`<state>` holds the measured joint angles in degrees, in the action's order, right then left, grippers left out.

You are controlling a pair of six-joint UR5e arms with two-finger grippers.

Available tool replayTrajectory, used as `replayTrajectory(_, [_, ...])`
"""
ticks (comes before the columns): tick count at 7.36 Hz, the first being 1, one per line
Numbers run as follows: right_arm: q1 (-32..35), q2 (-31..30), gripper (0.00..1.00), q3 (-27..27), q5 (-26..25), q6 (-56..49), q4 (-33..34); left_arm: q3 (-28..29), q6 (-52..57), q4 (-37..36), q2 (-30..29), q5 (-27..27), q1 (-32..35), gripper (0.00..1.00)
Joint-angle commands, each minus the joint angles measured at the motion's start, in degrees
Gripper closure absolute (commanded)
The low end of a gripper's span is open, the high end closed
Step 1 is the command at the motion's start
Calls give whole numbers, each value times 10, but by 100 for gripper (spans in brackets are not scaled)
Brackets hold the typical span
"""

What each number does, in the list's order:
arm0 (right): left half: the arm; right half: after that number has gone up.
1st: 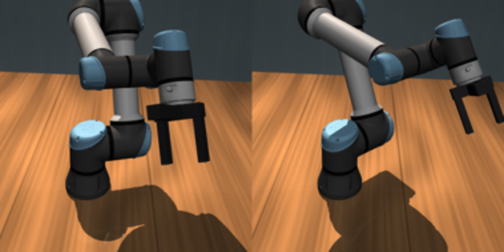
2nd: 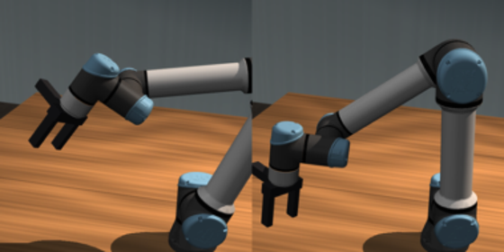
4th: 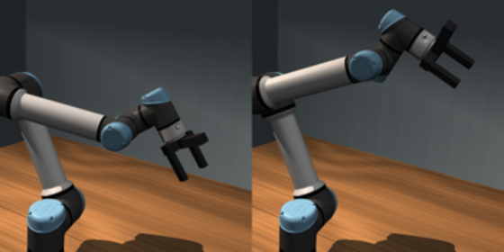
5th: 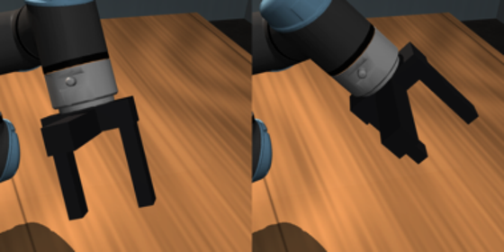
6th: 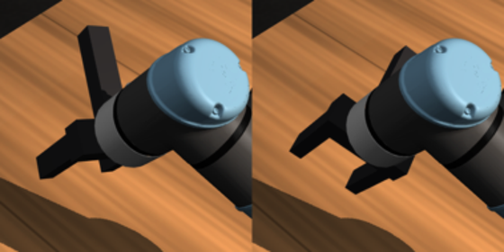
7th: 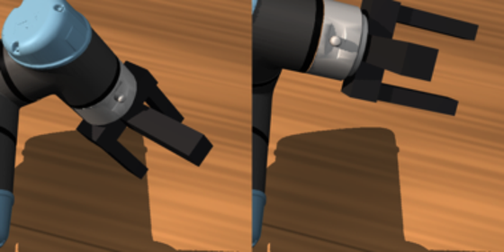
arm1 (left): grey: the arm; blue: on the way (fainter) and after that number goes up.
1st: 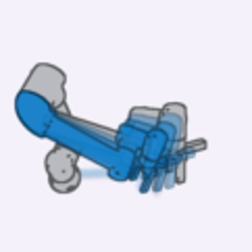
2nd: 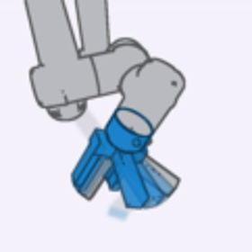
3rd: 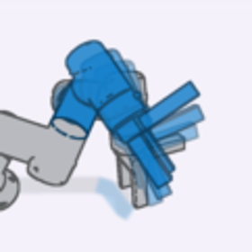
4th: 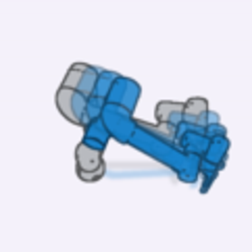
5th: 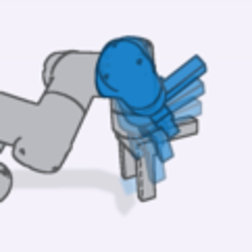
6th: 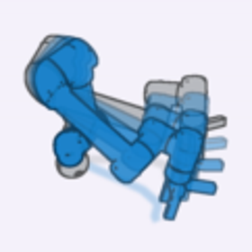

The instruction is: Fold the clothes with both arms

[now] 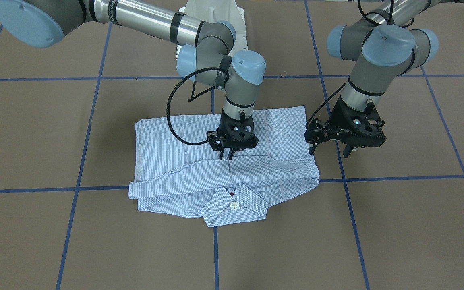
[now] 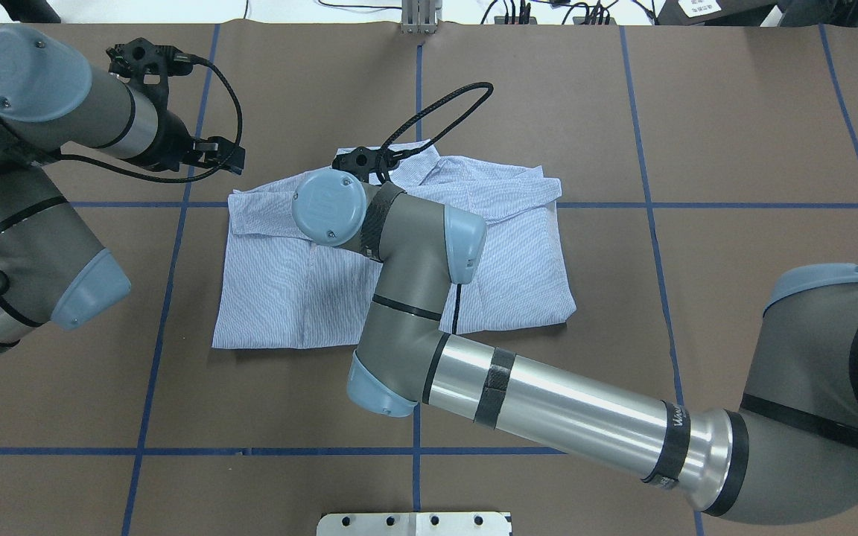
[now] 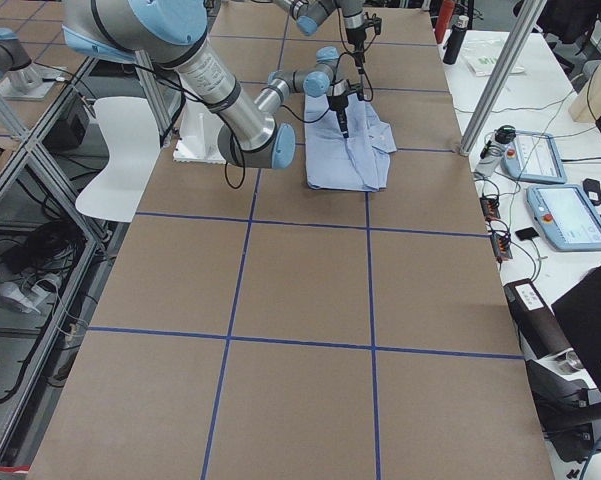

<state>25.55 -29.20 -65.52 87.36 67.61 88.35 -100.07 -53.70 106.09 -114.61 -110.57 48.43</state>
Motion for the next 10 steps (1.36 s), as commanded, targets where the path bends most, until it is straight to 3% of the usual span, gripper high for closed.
replayTrajectory(1, [-1, -2, 80, 0, 0, -6, 2, 0, 0, 0, 0, 0, 0, 0])
replayTrajectory(2, [-1, -2, 100, 0, -1, -6, 2, 0, 0, 0, 0, 0, -1, 0])
replayTrajectory(8, [44, 18, 100, 4, -16, -19, -2, -1, -2, 0, 0, -13, 0, 0])
replayTrajectory(10, [60, 54, 100, 97, -34, -33, -86, -4, -4, -1, 0, -21, 0, 0])
